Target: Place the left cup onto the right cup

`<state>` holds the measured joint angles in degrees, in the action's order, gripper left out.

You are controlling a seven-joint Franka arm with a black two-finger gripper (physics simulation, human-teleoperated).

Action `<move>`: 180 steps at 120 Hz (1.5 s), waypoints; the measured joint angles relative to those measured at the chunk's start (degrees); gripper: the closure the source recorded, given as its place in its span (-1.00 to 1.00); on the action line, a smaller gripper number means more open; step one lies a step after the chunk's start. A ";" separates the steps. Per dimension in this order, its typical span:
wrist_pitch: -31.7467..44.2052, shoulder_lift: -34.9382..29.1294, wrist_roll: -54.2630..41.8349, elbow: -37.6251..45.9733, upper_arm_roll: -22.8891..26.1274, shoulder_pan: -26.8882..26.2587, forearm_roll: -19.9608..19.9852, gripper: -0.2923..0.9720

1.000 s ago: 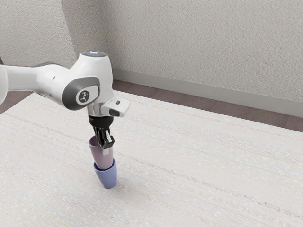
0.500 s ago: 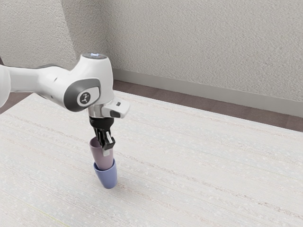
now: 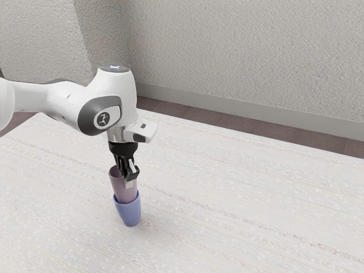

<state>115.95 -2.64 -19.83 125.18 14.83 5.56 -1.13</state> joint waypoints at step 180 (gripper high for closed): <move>-1.02 -4.87 -0.33 -0.52 0.29 -0.05 1.25 -0.53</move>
<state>114.92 -7.51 -20.16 124.66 15.12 5.51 0.12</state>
